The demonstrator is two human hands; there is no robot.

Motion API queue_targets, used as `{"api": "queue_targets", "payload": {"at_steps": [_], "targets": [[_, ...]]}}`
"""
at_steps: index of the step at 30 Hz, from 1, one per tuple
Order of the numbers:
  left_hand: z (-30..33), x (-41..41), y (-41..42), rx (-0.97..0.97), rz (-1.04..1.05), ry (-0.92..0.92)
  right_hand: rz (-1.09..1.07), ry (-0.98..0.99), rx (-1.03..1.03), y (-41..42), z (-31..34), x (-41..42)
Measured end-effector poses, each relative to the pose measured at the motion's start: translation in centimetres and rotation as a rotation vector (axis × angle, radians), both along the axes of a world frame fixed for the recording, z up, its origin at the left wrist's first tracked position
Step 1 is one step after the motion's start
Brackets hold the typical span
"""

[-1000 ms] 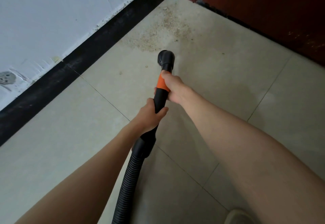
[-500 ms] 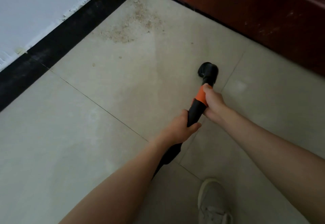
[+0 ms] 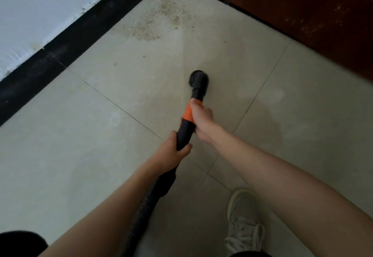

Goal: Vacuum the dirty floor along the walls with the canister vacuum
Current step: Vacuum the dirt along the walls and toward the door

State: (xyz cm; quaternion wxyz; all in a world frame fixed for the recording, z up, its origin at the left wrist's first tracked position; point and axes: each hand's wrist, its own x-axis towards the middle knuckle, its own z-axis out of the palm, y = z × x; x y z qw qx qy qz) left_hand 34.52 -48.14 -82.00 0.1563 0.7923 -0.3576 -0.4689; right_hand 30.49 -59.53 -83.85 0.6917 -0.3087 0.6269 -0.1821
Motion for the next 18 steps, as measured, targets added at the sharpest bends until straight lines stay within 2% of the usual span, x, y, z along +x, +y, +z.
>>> {"api": "queue_targets", "payload": {"at_steps": [3,10,18], "targets": [[-0.2,0.9,1.8,-0.017,0.1,-0.022,0.063,-0.008,0.016,1.5,-0.2,1.7],[0.0,1.3,-0.8,-0.038,0.094,-0.018,0.058,0.022,-0.023,-0.8,-0.1,2.4],[0.9,3.9,-4.0,-0.025,0.048,-0.089,0.028,-0.158,0.082,-4.4,0.4,4.8]]}}
